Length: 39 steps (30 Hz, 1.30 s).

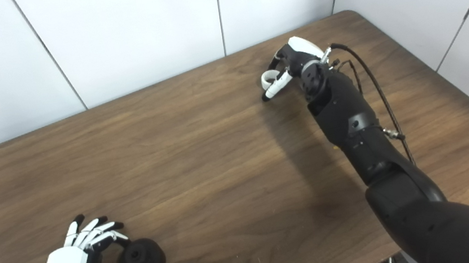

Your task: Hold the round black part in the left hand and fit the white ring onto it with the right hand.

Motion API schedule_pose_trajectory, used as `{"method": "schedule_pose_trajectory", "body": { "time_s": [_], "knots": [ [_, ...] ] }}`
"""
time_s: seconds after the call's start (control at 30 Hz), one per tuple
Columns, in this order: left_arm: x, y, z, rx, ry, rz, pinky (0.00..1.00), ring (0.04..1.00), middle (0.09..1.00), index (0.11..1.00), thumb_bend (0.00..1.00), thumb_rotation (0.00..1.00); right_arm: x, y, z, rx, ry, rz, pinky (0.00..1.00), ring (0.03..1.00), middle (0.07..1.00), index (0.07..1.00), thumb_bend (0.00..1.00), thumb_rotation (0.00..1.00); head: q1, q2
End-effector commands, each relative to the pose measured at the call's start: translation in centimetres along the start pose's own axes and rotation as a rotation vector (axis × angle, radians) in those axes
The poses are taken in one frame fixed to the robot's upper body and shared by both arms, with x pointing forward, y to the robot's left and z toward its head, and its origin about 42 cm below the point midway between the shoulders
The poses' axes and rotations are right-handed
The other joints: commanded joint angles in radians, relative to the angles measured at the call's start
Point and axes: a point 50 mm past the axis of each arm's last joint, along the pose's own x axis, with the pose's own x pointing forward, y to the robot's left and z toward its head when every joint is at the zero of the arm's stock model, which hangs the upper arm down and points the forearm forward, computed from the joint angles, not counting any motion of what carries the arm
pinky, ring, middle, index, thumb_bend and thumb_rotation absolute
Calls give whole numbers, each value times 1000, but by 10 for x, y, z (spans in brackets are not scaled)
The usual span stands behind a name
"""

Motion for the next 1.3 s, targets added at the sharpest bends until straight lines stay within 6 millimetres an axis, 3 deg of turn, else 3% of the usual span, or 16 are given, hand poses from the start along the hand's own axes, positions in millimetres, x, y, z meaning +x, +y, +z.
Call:
{"method": "schedule_pose_trajectory", "body": {
  "time_s": [0.0,0.47,0.83,1.03,1.27],
  "knots": [
    [-6,-2,-2,30,9,-40,1000,874,767,484,525,55,-1,-25,10,-16,-37,-78,1000,983,852,492,529,145,-1,1],
    [-5,3,-1,26,11,-35,1000,872,765,483,524,54,-5,-30,0,-40,-24,-81,1000,977,867,491,525,147,-5,11],
    [-3,3,3,27,9,-26,1000,865,760,483,524,54,-7,-23,-7,-20,-44,-125,1000,896,789,483,523,129,5,13],
    [-1,3,5,32,7,-24,1000,861,757,483,524,54,-16,-27,3,-43,-125,-107,1000,950,847,485,522,130,20,14],
    [2,1,8,29,6,-22,1000,855,755,483,524,54,-33,-24,21,-81,-268,-101,1000,946,805,484,521,131,44,13]
  ]
}}
